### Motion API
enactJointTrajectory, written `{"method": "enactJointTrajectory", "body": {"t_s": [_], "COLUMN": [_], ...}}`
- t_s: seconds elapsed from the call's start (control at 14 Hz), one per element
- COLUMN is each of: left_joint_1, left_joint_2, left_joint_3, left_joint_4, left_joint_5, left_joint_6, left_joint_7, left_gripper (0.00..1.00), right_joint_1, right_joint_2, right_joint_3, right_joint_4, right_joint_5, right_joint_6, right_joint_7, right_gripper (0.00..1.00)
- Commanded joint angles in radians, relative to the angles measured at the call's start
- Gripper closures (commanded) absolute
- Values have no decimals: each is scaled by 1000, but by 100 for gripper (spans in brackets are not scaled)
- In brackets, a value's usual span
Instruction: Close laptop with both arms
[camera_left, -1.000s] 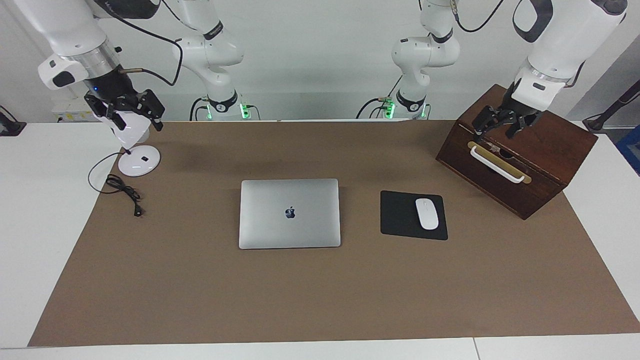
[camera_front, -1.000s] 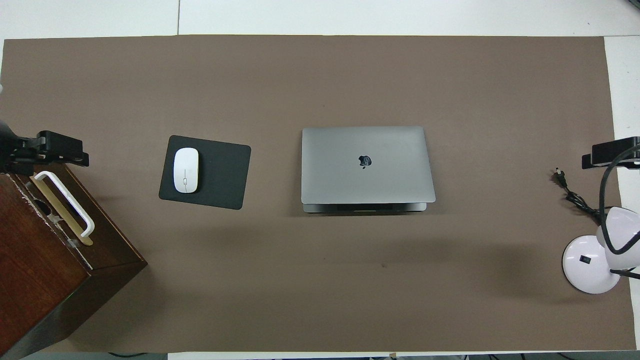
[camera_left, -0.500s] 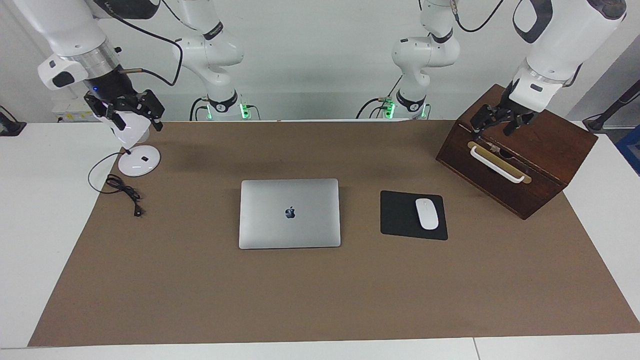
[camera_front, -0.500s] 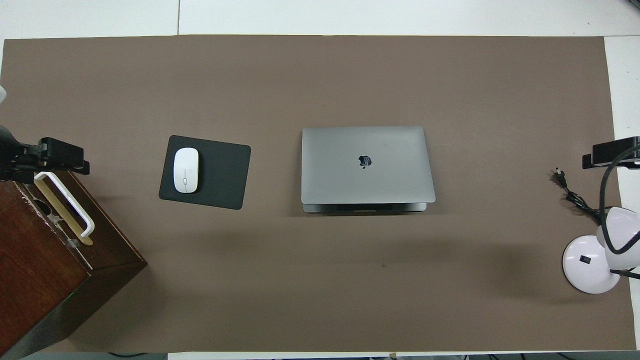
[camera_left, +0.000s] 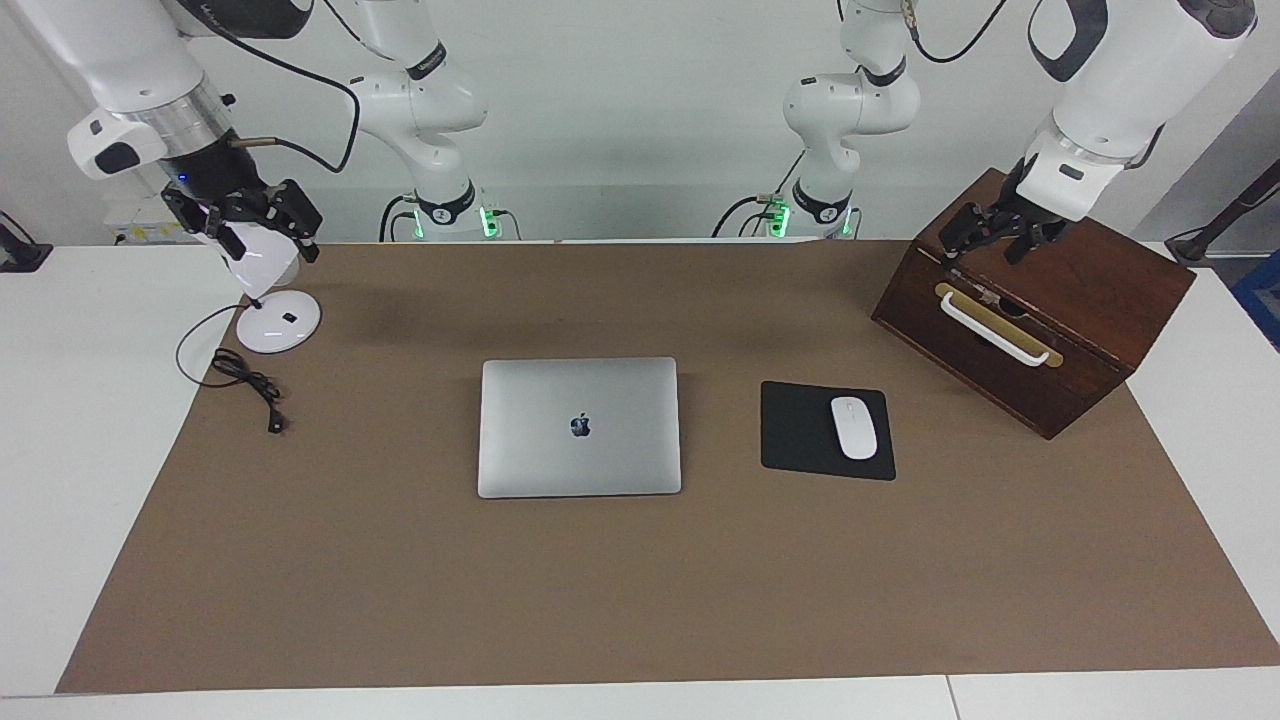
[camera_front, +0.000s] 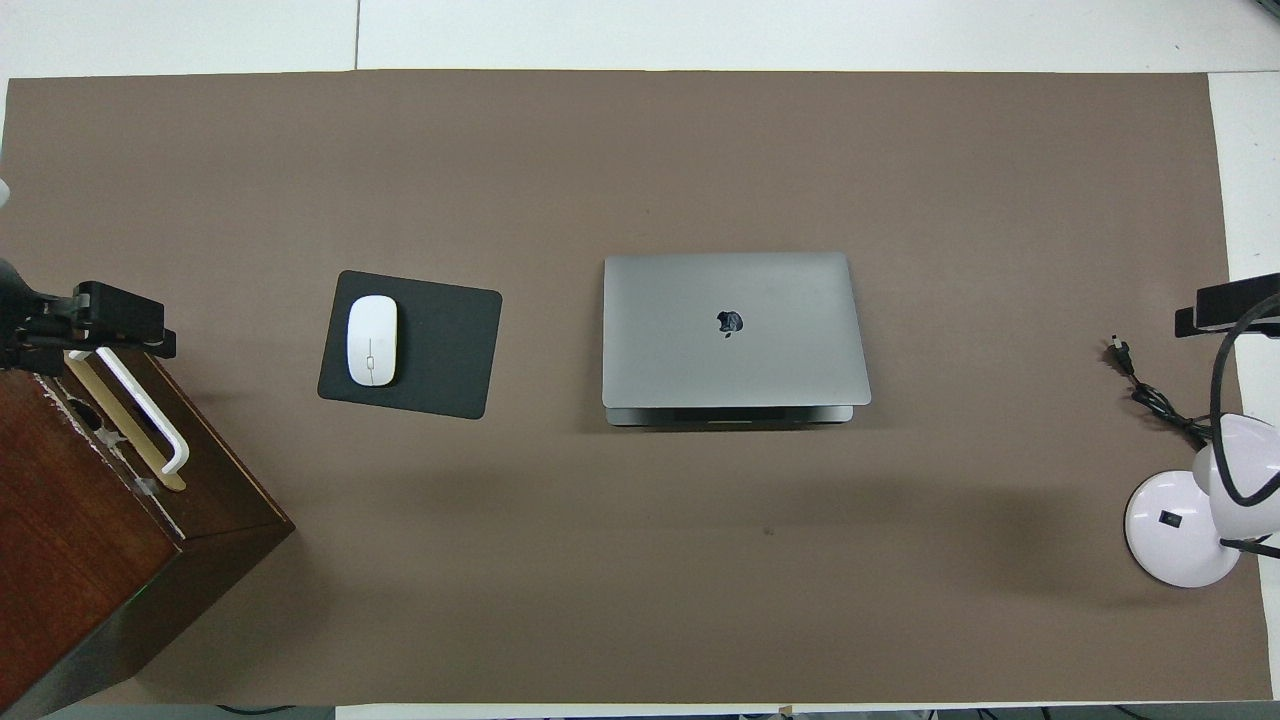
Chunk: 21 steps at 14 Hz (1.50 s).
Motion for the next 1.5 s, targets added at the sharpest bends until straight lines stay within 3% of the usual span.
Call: {"method": "enactJointTrajectory", "body": {"t_s": [0.0,1.43], "left_joint_1": [12,12], "left_joint_2": [16,15], "left_joint_3": [-8,-8], "left_joint_4": [27,29], "left_joint_5": [18,13], "left_joint_6": [2,-4], "left_joint_7": [9,9], "left_gripper": [0,0], "right_joint_1": [-5,-6], "right_joint_2": [-16,-16], "right_joint_3": [0,1], "right_joint_4": [-23,-23], "right_joint_5": [-21,-51], "right_joint_6": [22,22], "right_joint_7": [24,78], "right_gripper": [0,0]}}
